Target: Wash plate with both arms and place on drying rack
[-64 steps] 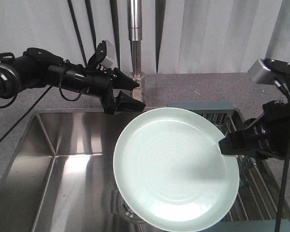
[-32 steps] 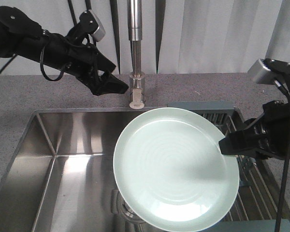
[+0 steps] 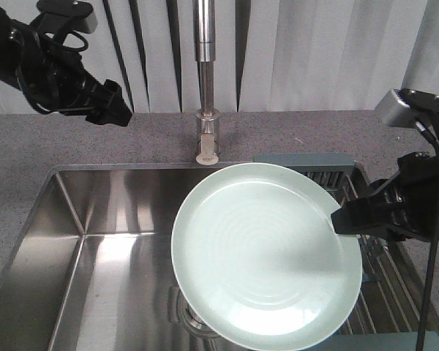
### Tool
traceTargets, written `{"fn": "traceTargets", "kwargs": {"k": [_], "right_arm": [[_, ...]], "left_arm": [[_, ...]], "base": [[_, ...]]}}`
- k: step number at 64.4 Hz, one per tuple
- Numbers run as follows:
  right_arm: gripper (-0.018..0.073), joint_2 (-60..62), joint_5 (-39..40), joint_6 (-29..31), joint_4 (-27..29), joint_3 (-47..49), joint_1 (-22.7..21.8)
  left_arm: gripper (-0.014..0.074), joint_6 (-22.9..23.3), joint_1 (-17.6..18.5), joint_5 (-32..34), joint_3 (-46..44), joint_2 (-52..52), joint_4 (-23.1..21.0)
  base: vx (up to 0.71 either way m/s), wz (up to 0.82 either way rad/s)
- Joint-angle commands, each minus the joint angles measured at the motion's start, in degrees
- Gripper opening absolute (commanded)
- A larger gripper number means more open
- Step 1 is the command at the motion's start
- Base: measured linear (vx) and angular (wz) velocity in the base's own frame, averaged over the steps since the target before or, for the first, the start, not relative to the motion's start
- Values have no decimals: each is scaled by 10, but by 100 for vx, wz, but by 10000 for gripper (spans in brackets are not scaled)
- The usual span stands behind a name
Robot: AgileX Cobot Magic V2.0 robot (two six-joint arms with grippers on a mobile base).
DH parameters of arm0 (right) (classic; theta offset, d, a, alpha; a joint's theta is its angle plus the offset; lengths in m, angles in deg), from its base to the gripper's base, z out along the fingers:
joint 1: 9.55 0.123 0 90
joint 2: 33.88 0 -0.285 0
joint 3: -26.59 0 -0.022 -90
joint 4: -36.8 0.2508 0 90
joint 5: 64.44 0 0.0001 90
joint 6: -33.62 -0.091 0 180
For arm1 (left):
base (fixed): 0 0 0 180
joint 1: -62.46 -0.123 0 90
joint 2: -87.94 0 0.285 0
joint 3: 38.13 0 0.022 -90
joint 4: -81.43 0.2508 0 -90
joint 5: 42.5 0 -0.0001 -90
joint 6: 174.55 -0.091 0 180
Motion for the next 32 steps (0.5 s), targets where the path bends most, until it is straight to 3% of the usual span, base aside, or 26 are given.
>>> {"fn": "traceTargets", "kwargs": {"k": [1, 23, 32], "right_arm": [[-4, 12, 14, 5, 24, 14, 0], [-4, 12, 14, 5, 24, 14, 0], [-4, 12, 14, 5, 24, 14, 0]], "left_arm": [[572, 45, 2, 44, 40, -69, 25], [551, 149, 2, 119, 279, -270, 118], [551, 182, 2, 135, 357, -354, 131]], "base": [[0, 0], [0, 0], [0, 0]]}}
